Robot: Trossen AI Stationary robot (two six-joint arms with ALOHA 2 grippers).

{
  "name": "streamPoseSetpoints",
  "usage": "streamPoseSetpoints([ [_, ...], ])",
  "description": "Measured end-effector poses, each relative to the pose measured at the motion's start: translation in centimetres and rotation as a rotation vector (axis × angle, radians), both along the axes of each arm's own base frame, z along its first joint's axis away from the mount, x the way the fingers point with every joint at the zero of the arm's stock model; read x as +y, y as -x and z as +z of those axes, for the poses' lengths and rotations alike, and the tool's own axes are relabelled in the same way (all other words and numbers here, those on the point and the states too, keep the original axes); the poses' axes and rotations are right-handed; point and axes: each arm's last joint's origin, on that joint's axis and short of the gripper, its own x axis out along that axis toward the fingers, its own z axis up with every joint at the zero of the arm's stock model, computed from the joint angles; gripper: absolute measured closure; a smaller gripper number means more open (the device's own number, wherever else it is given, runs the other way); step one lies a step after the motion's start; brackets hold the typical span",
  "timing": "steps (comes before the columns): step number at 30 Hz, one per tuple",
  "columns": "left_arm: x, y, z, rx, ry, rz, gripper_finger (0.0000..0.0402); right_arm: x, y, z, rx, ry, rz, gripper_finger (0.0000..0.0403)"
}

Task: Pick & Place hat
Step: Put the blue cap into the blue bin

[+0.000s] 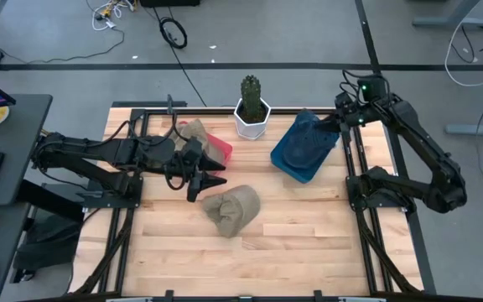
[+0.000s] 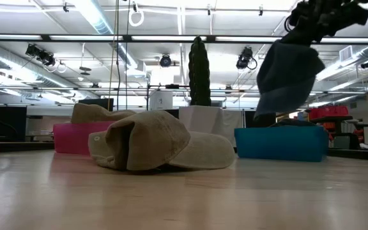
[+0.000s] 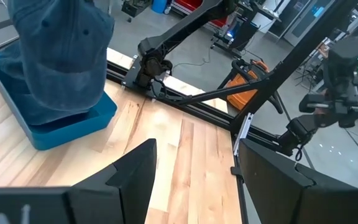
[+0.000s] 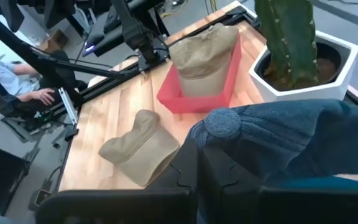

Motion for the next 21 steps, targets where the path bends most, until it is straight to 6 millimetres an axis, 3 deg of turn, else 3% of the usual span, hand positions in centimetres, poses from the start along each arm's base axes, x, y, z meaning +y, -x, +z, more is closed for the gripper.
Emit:
streamPoseSetpoints([
  [12,0.2,0.0,0.0,-0.001,-0.02,0.024,0.017,-2.2,-1.2,-4.7,0.042,-0.066,0.018,0.0403],
  [21,0.2,0.0,0.0,0.0,0.002,0.03,0.017,-3.1,-0.8,-6.0,0.151,0.02,-0.051,0.0403],
])
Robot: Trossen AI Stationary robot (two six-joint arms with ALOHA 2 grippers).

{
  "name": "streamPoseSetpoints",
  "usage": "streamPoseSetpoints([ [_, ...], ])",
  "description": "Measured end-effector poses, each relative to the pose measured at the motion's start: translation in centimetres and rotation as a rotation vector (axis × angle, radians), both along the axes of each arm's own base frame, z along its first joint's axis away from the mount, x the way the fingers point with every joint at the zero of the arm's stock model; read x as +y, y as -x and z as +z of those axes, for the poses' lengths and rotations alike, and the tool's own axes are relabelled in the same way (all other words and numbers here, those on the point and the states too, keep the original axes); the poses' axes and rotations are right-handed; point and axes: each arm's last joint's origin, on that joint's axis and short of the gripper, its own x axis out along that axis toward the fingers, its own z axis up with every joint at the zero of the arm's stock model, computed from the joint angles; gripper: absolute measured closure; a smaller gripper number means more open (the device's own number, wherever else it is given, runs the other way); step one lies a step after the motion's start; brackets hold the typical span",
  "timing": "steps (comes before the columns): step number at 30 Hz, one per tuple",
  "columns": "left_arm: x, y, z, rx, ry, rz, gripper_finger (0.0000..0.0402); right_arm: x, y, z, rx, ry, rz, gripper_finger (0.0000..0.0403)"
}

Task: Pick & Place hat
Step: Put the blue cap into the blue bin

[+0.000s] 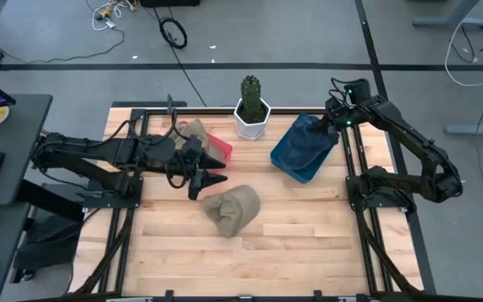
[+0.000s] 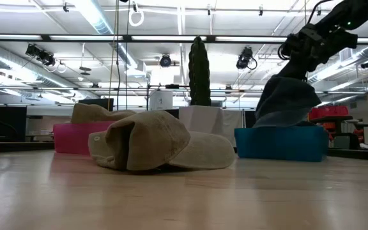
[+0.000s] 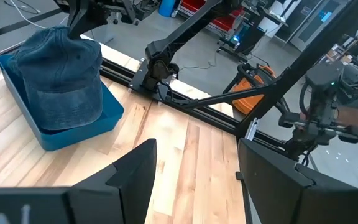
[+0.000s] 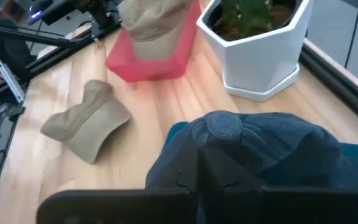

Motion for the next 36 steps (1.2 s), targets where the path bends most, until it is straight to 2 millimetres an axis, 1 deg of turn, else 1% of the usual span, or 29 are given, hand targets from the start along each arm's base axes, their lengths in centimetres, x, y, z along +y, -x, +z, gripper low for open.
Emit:
streamPoseSetpoints([
  [11,0.0,0.0,0.0,0.0,0.0,0.012,0.017,-0.8,0.3,0.4,-0.019,0.093,-0.034,0.0403],
  [16,0.0,0.0,0.0,0.0,0.001,0.012,0.017,-0.9,0.3,0.4,-0.022,0.101,-0.038,0.0403],
  [25,0.0,0.0,0.0,0.0,-0.001,0.014,0.017,0.0,-0.1,0.4,-0.108,-0.004,0.078,0.0403],
  [30,0.0,0.0,0.0,0.0,-0.001,0.015,0.017,0.6,-0.2,0.0,-0.067,0.001,0.121,0.0403],
  [32,0.0,0.0,0.0,0.0,-0.001,0.015,0.017,0.6,-0.1,-0.2,-0.032,0.025,0.116,0.0403],
  [36,0.1,0.0,0.0,0.0,-0.001,0.017,0.017,0.5,-0.2,-0.4,-0.024,0.041,0.129,0.0403],
])
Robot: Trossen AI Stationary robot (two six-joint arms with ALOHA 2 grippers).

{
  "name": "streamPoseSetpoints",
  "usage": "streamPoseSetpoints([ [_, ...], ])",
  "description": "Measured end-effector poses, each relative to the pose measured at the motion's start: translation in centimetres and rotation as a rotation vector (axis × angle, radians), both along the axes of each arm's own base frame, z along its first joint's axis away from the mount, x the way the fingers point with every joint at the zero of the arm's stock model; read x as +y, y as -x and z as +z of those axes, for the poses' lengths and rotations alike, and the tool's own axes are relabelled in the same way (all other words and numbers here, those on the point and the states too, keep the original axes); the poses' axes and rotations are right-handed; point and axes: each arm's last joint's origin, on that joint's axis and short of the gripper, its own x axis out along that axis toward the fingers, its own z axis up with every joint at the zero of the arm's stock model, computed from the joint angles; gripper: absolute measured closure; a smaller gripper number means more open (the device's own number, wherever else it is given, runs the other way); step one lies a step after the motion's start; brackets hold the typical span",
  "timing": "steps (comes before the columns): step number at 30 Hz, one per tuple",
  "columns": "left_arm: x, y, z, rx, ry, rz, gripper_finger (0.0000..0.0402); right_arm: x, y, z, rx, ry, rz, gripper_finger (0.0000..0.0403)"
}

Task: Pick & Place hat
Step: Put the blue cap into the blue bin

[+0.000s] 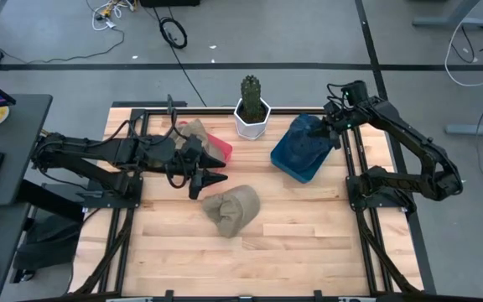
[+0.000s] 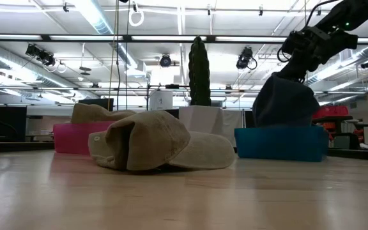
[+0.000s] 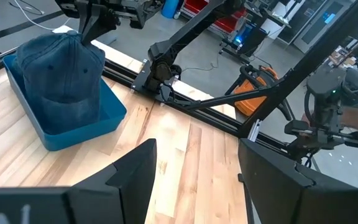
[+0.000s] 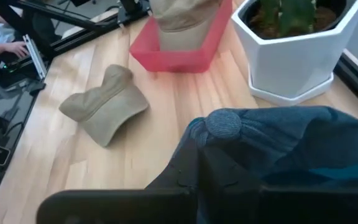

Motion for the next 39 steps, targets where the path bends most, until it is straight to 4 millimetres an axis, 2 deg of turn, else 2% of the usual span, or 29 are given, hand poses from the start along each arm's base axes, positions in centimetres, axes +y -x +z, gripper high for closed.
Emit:
streamPoseSetpoints([
  [12,0.3,0.0,0.0,0.0,0.007,0.015,0.017,-0.9,-1.3,-2.0,0.066,-0.048,0.058,0.0403],
  [22,0.3,0.0,0.0,-0.001,0.016,0.018,0.017,-1.5,-0.9,-2.5,0.239,0.12,0.007,0.0403],
  [30,0.4,0.0,0.0,-0.002,0.013,0.04,0.017,-1.9,-1.4,-2.2,0.205,0.194,0.01,0.0403],
  [39,0.4,0.0,0.0,-0.002,0.021,0.043,0.017,-1.5,-1.7,-2.2,0.203,0.195,0.038,0.0403],
])
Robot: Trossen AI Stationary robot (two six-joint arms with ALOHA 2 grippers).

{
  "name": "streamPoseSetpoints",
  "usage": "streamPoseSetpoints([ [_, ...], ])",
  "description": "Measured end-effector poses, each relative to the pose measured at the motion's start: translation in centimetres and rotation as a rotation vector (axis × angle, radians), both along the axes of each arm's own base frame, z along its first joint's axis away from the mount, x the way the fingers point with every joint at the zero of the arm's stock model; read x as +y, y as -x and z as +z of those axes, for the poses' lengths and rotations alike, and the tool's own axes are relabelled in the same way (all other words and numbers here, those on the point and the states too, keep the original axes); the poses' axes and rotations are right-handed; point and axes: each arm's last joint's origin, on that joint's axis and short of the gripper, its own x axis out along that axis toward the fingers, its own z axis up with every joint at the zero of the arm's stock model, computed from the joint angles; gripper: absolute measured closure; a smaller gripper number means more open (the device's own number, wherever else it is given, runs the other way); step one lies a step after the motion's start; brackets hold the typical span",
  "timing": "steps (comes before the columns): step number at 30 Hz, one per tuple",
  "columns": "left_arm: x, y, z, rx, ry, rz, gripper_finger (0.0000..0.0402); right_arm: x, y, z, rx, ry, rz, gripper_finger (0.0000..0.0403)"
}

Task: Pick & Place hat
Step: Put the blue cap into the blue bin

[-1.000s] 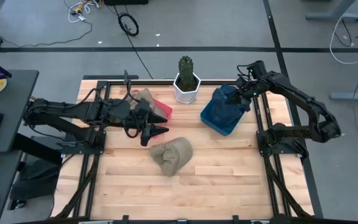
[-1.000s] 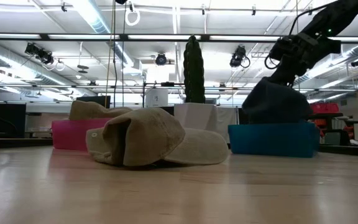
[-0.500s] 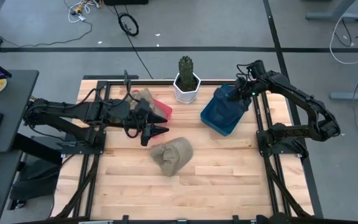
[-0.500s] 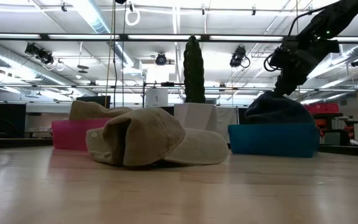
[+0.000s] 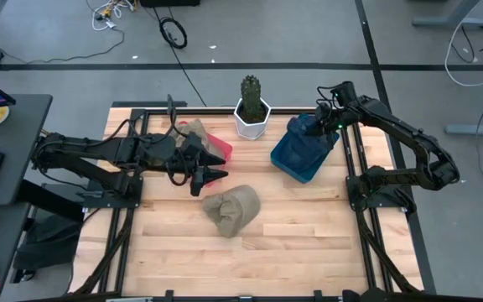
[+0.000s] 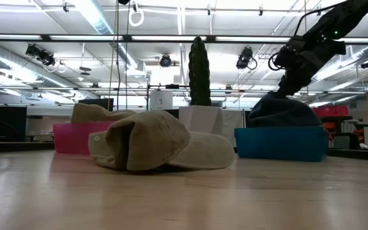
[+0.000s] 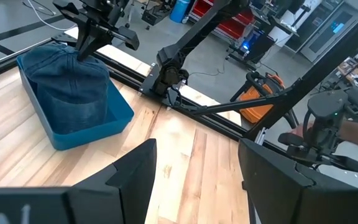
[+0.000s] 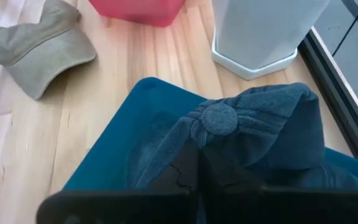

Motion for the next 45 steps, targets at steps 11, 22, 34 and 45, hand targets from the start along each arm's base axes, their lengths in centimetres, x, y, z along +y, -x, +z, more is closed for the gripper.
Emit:
streamPoseSetpoints([
  [11,0.0,0.0,0.0,0.0,0.007,0.005,0.017,0.1,0.3,-2.1,0.07,0.05,-0.023,0.0403],
  [22,0.0,0.0,0.0,-0.001,0.016,0.008,0.017,0.7,1.2,-3.0,0.13,0.022,-0.278,0.0403],
  [34,0.3,0.0,0.0,0.0,-0.024,0.007,0.017,0.8,1.7,-2.4,0.169,0.03,-0.483,0.0398],
  [45,0.3,0.0,0.0,0.001,-0.027,0.006,0.017,0.8,1.9,-2.5,0.203,-0.009,-0.601,0.0362],
])
